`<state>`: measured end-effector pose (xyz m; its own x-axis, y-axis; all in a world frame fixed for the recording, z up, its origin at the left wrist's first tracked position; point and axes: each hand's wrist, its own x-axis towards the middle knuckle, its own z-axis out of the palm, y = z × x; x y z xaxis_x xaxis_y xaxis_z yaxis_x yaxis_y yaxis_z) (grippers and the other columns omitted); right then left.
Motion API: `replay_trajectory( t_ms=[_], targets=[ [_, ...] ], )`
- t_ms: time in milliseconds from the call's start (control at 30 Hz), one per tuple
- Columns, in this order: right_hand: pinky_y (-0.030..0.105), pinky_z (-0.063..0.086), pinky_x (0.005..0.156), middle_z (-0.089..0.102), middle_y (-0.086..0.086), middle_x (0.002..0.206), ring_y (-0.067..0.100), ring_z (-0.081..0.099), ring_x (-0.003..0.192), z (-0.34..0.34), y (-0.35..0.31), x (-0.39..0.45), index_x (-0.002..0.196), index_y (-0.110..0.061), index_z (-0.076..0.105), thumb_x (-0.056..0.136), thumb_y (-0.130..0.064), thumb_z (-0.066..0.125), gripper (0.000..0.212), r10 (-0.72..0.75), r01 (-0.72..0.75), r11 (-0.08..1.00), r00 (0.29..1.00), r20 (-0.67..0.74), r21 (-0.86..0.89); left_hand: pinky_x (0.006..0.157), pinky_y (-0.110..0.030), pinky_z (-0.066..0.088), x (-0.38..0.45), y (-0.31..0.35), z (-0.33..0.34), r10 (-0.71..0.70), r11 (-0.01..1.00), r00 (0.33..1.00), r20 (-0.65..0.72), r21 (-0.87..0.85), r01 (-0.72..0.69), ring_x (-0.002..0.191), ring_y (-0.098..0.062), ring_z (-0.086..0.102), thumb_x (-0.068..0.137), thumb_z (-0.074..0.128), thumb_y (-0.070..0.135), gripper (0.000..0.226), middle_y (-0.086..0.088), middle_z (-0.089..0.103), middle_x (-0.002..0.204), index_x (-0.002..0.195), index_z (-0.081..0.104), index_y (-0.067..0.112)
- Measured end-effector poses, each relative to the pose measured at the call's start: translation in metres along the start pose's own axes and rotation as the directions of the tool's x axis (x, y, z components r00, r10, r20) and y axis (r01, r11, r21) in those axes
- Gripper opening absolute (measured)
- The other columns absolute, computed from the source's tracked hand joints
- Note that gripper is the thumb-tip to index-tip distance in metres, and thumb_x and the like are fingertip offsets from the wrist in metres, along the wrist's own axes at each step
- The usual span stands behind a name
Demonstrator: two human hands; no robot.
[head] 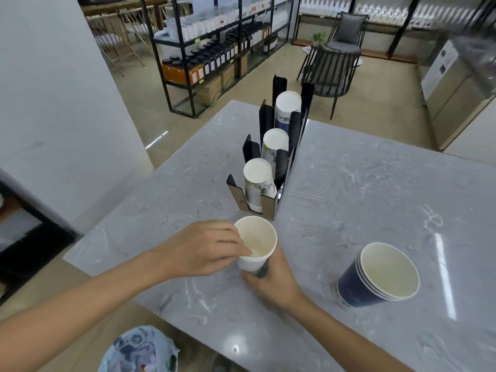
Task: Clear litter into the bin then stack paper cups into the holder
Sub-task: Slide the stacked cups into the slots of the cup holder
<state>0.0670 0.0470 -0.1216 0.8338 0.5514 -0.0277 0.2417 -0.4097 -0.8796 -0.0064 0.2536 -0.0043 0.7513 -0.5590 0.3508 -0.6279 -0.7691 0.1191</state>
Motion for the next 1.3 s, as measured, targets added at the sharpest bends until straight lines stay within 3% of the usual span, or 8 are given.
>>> replay_trajectory(
  t_ms=[167, 333, 467, 600, 800, 900, 1067, 1300],
  targets=[
    [0.035, 0.051, 0.102, 0.064, -0.007, 0.130, 0.008, 0.061, 0.121, -0.012, -0.022, 0.002, 0.138, -0.021, 0.047, 0.070, -0.035, 0.085, 0.079, -0.033, 0.035, 0.999, 0.998, -0.050, 0.042, 0.076, -0.039, 0.054, 0.018, -0.004, -0.020, 0.075, 0.997, 0.990, -0.121, 0.021, -0.073, 0.096, -0.023, 0.068, 0.089, 0.066, 0.009, 0.023, 0.000, 0.074, 0.101, 0.108, 0.076, 0.015],
    [0.005, 0.044, 0.086, 0.060, -0.034, 0.120, -0.007, 0.060, 0.114, -0.039, -0.054, 0.002, 0.140, -0.030, 0.041, 0.074, -0.041, 0.082, 0.079, -0.111, 0.116, 0.992, 0.987, -0.114, 0.043, 0.075, -0.040, 0.056, 0.045, -0.008, -0.050, 0.178, 0.984, 0.959, -0.219, 0.055, -0.170, 0.092, -0.027, 0.070, 0.086, 0.065, 0.002, 0.027, -0.004, 0.076, 0.101, 0.108, 0.077, 0.010],
    [0.012, 0.050, 0.085, 0.064, -0.026, 0.117, -0.001, 0.064, 0.109, -0.063, -0.077, -0.001, 0.130, -0.046, 0.034, 0.074, -0.041, 0.081, 0.073, -0.170, 0.174, 0.985, 0.968, -0.185, 0.007, 0.079, -0.036, 0.058, 0.067, -0.017, -0.072, 0.249, 0.968, 0.933, -0.259, 0.104, -0.229, 0.095, -0.024, 0.070, 0.088, 0.064, 0.003, 0.028, -0.005, 0.076, 0.104, 0.112, 0.076, 0.009],
    [0.009, 0.049, 0.085, 0.063, -0.025, 0.119, 0.001, 0.064, 0.109, -0.088, -0.100, 0.004, 0.131, -0.038, 0.042, 0.076, -0.040, 0.076, 0.064, -0.237, 0.243, 0.970, 0.930, -0.279, -0.016, 0.079, -0.035, 0.059, 0.091, -0.036, -0.090, 0.252, 0.967, 0.902, -0.351, 0.120, -0.223, 0.099, -0.022, 0.070, 0.087, 0.063, -0.002, 0.038, -0.009, 0.072, 0.117, 0.122, 0.071, 0.010],
    [0.012, 0.053, 0.078, 0.060, -0.032, 0.115, 0.000, 0.064, 0.105, -0.133, -0.134, 0.024, 0.125, -0.052, 0.043, 0.086, -0.026, 0.079, 0.059, -0.339, 0.332, 0.939, 0.844, -0.416, -0.091, 0.079, -0.043, 0.058, 0.124, -0.058, -0.102, 0.033, 0.999, 0.864, -0.502, 0.007, -0.034, 0.098, -0.021, 0.066, 0.087, 0.059, -0.008, 0.054, -0.008, 0.059, 0.134, 0.135, 0.062, 0.016],
    [0.013, 0.055, 0.086, 0.056, -0.024, 0.125, -0.002, 0.059, 0.114, -0.150, -0.147, 0.035, 0.134, -0.041, 0.042, 0.088, -0.031, 0.077, 0.058, -0.354, 0.347, 0.932, 0.818, -0.453, -0.102, 0.086, -0.039, 0.058, 0.132, -0.067, -0.103, -0.132, 0.991, 0.855, -0.501, -0.086, 0.103, 0.105, -0.017, 0.062, 0.085, 0.062, -0.005, 0.062, 0.000, 0.051, 0.141, 0.141, 0.056, 0.020],
    [0.013, 0.056, 0.083, 0.057, -0.015, 0.130, -0.004, 0.056, 0.119, -0.169, -0.173, 0.056, 0.135, -0.043, 0.042, 0.088, -0.035, 0.077, 0.059, -0.402, 0.402, 0.909, 0.771, -0.494, -0.112, 0.083, 0.001, 0.045, 0.141, -0.087, -0.098, -0.351, 0.921, 0.847, -0.400, -0.311, 0.235, 0.097, 0.000, 0.063, 0.087, 0.065, 0.003, 0.062, 0.009, 0.049, 0.134, 0.144, 0.052, 0.025],
    [0.041, 0.062, 0.088, 0.049, -0.016, 0.143, 0.008, 0.046, 0.133, -0.176, -0.198, 0.093, 0.145, -0.044, 0.041, 0.094, -0.042, 0.067, 0.058, -0.559, 0.456, 0.825, 0.748, -0.357, -0.334, 0.086, -0.034, 0.058, 0.142, -0.113, -0.079, -0.488, 0.817, 0.858, -0.159, -0.430, 0.385, 0.100, -0.019, 0.063, 0.094, 0.054, 0.011, 0.061, 0.017, 0.059, 0.113, 0.145, 0.041, 0.043]
  ],
)
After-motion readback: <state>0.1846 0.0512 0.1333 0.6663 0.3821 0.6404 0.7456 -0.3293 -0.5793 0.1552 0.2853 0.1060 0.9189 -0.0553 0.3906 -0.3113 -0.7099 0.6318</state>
